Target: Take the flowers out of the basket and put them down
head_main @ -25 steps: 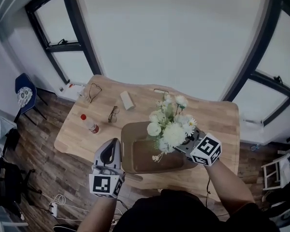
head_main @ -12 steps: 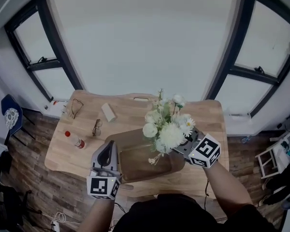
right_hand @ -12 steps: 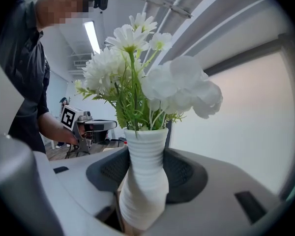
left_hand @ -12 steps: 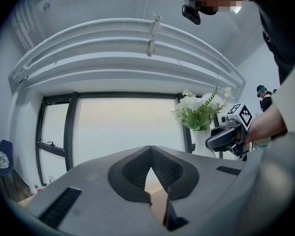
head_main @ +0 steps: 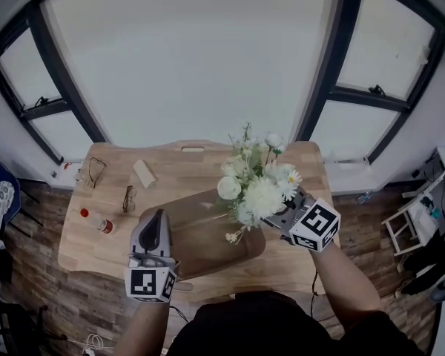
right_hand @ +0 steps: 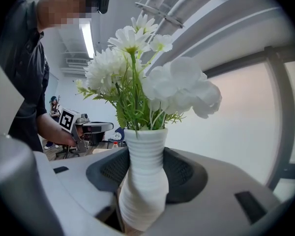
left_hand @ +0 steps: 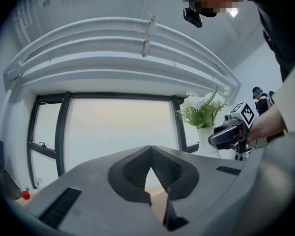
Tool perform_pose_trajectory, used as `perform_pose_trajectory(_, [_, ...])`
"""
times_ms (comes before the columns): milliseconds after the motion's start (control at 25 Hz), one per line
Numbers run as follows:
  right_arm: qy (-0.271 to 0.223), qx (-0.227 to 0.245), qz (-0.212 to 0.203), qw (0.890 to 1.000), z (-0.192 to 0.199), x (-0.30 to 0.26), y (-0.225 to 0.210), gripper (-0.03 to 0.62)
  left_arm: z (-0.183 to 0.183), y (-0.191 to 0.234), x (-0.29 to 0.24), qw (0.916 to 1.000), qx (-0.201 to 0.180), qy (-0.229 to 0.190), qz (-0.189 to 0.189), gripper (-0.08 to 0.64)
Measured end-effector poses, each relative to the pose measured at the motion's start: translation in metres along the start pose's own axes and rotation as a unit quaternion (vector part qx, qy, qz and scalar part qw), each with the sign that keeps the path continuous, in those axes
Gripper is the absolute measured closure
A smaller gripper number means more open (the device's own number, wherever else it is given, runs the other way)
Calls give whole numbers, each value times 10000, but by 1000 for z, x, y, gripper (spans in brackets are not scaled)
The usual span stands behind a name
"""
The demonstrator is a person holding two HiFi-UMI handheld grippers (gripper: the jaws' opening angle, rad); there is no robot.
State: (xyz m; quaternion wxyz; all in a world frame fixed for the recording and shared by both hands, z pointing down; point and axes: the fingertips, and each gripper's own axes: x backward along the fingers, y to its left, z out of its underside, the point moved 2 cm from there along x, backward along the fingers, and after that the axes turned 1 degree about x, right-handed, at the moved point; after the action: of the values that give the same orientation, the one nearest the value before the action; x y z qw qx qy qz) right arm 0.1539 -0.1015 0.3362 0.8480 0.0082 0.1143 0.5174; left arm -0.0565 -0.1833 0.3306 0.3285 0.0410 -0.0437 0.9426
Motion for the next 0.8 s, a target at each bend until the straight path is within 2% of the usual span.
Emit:
perform_pose_trajectory(200, [2,-106,303,9995,6,8,-2,359,1,0,-7,9997,-9,-45,227,555])
perform_pose_trajectory(520, [-1,-253,742,9969,24,59,-33,359,7,-44,-42,9980,19,25,628,555])
perform_pose_trajectory(800, [233,-251,1102,9933,57,87,-48,359,28,-74,-66,9956,130,209,908,555])
